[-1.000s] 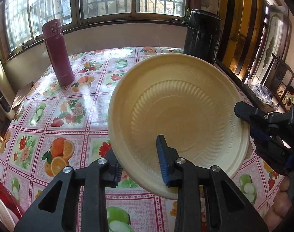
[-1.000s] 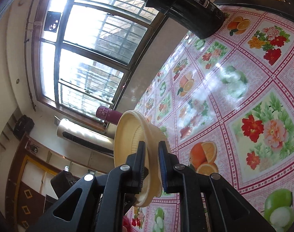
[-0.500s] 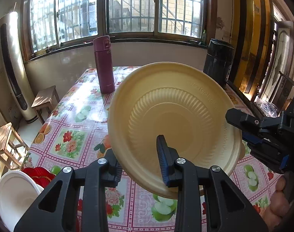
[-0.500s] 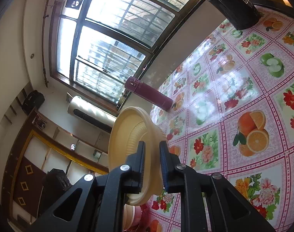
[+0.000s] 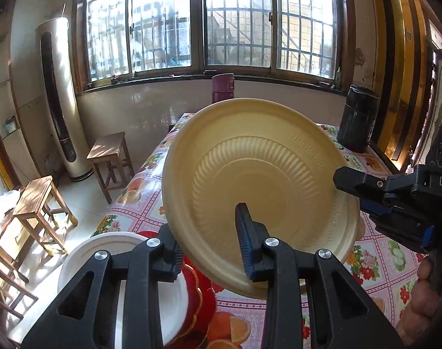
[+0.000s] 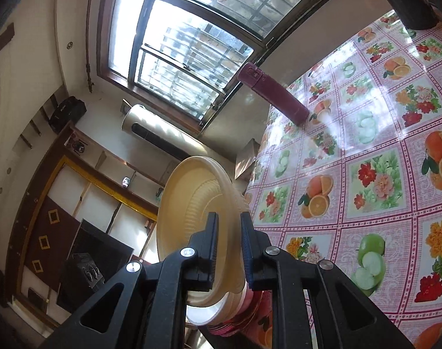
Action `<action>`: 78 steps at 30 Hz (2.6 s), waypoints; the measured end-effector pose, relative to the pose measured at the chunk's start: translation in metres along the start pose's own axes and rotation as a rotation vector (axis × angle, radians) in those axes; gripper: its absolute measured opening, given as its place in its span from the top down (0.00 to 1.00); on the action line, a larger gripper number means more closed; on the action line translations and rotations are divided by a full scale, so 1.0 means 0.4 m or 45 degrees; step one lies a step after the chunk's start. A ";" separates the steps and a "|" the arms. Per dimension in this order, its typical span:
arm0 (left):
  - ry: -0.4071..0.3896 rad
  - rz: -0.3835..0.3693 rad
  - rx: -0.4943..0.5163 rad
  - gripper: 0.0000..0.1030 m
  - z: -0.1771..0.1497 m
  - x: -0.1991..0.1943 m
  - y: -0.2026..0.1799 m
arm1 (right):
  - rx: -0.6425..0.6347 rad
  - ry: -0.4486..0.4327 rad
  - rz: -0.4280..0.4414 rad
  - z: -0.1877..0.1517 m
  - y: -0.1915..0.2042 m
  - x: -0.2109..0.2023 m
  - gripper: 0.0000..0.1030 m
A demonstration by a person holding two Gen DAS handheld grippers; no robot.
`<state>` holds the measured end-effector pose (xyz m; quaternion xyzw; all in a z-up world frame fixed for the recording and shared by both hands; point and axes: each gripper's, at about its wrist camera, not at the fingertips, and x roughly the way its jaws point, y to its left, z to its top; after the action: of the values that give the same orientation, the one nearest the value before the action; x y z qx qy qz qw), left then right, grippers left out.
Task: Organize plates and bowls
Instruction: 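Carry the beige ribbed bowl over to the red plate stack, then lower the beige bowl onto the stack and open the left gripper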
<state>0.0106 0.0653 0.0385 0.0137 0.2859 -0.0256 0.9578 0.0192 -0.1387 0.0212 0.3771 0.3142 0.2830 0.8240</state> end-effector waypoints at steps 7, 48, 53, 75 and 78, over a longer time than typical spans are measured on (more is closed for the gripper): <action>0.007 0.113 -0.020 0.71 -0.050 -0.053 0.096 | -0.042 0.152 0.062 -0.078 0.070 0.102 0.84; -0.012 0.423 -0.032 0.17 -0.162 -0.090 0.253 | -0.293 0.271 -0.090 -0.189 0.085 0.235 0.55; 0.039 0.432 -0.061 0.17 -0.169 -0.075 0.258 | -0.375 0.251 -0.026 -0.209 0.098 0.194 0.51; 0.063 0.493 -0.105 0.17 -0.173 -0.080 0.222 | -0.696 0.046 -0.015 -0.278 0.186 0.074 0.00; 0.052 0.507 -0.100 0.17 -0.173 -0.082 0.217 | -0.695 0.023 -0.011 -0.276 0.184 0.066 0.00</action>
<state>-0.0498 0.1560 -0.0006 0.0330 0.2977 0.1758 0.9377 -0.0616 -0.0303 0.0150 0.1373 0.2353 0.3569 0.8935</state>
